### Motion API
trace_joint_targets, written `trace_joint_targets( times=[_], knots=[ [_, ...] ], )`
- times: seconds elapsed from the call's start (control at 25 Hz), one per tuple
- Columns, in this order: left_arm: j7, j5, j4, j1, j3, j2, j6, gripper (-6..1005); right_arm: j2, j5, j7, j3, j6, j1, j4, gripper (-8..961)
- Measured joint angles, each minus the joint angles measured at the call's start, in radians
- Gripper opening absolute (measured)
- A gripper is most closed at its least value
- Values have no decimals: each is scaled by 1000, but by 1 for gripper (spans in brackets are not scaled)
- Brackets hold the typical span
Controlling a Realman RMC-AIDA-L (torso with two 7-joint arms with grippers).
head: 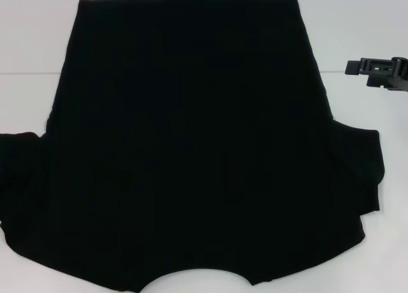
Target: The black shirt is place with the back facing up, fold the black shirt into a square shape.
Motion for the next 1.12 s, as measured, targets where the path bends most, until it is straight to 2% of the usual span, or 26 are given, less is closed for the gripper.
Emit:
trace_joint_targets(
  times=[0.12, 0.28, 0.32, 0.56, 0.72, 1.0, 1.12],
  knots=[
    [-2, -3, 17, -29, 10, 2, 35, 16, 0, -2, 1, 0, 0, -1, 0, 866],
    [-23, 5, 65, -62, 35, 16, 90, 19, -1, -2, 1, 0, -1, -1, 0, 866],
    [-44, 7, 78, -72, 69, 27, 115, 19, -1, -2, 1, 0, -1, -1, 0, 866],
    [-89, 9, 100, -100, 166, 29, 160, 23, 0, -4, 1, -5, -2, -1, 0, 865],
    [-112, 4, 99, -122, 270, 13, 174, 25, 1, -4, 1, -8, -2, -4, 0, 865],
    [-39, -7, 198, -144, 478, -59, 226, 29, 0, -4, -3, -8, -1, -14, 1, 866],
    [-47, -1, 201, -156, 536, -67, 241, 31, 0, -4, -6, -8, 1, -19, 2, 866]
  ],
)
